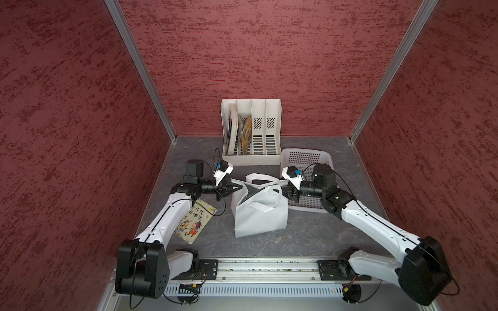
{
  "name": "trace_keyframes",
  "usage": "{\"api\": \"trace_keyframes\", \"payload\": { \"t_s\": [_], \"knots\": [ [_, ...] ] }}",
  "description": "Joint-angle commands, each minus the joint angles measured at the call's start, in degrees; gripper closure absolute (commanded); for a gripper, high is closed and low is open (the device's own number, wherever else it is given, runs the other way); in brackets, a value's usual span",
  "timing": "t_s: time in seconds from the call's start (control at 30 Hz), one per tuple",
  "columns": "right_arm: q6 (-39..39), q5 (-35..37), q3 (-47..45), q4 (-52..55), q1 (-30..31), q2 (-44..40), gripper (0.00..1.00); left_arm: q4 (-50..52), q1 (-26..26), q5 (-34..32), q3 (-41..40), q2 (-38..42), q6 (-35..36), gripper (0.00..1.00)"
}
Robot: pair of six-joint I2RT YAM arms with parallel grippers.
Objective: Place the ice pack in the delivery bag
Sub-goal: Close the delivery bag at the center of the board.
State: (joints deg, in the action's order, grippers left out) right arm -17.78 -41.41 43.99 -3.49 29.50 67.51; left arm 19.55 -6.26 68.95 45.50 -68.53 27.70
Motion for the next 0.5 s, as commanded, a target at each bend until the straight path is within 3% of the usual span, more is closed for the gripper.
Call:
{"api": "trace_keyframes", "payload": {
  "t_s": [0.0, 0.07, 0.23, 0.3, 0.37, 0.47],
  "knots": [
    [0.67, -2.09, 0.56, 0.56, -0.05, 0.09, 0.60, -0.12, -1.05, 1.80, -1.08, 0.52, -1.39, 0.94],
    [0.43, -2.86, 0.96, 1.39, 0.13, 0.57, 0.61, 0.52, -1.70, 1.80, -0.72, 0.42, -1.61, 1.00],
    [-0.55, -1.30, 0.14, 3.28, 0.30, -0.67, 0.68, 1.59, -2.22, 0.83, -0.65, 1.78, -3.16, 1.00],
    [-0.71, 0.66, -1.15, 3.32, 0.30, -2.23, 0.79, 1.01, -2.00, -0.43, -2.02, 3.67, -4.06, 1.00],
    [-0.41, 3.02, -2.31, 3.06, 0.29, -3.55, 1.00, -0.31, -1.79, -1.15, -3.63, 5.62, -5.18, 0.81],
    [1.65, 8.21, -4.39, 1.45, 0.26, -5.27, 1.00, -1.00, -1.71, -1.28, -5.30, 8.73, -5.98, 0.58]
  ]
}}
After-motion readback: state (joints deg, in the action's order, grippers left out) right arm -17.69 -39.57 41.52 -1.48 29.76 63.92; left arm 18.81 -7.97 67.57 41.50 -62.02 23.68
